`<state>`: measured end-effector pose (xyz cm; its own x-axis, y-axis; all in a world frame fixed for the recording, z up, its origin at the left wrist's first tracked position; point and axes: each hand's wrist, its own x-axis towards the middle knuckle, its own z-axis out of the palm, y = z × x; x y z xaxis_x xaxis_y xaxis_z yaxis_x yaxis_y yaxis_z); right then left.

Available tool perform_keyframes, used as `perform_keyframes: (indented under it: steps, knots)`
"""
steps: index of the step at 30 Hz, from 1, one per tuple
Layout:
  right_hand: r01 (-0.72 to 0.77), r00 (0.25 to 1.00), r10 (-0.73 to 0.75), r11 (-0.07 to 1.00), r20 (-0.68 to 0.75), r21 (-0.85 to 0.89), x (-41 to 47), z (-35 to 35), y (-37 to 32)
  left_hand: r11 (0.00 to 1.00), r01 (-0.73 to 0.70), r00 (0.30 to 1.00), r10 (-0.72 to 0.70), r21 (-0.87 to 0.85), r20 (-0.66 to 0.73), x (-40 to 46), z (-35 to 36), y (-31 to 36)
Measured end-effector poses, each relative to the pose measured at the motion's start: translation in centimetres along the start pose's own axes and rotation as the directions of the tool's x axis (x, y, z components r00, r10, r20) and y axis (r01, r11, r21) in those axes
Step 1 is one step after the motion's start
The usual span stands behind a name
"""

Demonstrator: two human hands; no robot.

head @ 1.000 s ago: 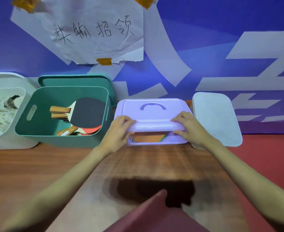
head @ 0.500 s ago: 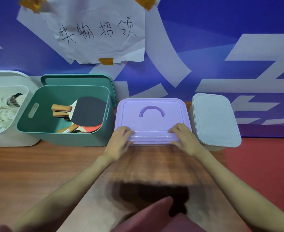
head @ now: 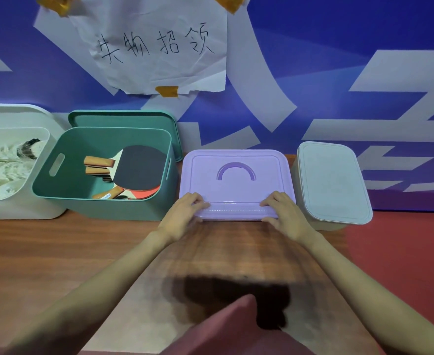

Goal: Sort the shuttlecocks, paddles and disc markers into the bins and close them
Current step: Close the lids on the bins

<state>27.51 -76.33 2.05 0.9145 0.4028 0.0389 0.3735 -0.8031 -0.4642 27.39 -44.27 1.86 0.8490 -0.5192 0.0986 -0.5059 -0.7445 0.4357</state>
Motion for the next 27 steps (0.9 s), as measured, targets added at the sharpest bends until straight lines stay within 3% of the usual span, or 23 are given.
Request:
perform_keyframes:
  steps: [6,13,21,27]
  knots:
    - [-0.135,0.991,0.134,0.99,0.024,0.049,0.4,0.1,-0.8,0.988,0.116,0.993,-0.118,-0.102,-0.016,0.2,0.2,0.1]
    - [-0.162,0.982,0.172,0.978,0.072,-0.128,0.6,0.3,-2.4,0.986,0.161,0.986,-0.163,-0.051,-0.039,-0.8,0.7,2.0]
    - [-0.131,0.991,0.134,0.984,-0.018,0.118,3.4,2.0,-7.3,0.942,0.299,0.879,-0.334,-0.15,-0.34,-6.9,-4.0,2.4]
    - [-0.069,0.991,0.087,0.982,-0.097,0.178,8.3,3.6,-14.1,0.94,0.321,0.802,-0.333,-0.112,-0.496,-9.3,-11.5,-3.5]
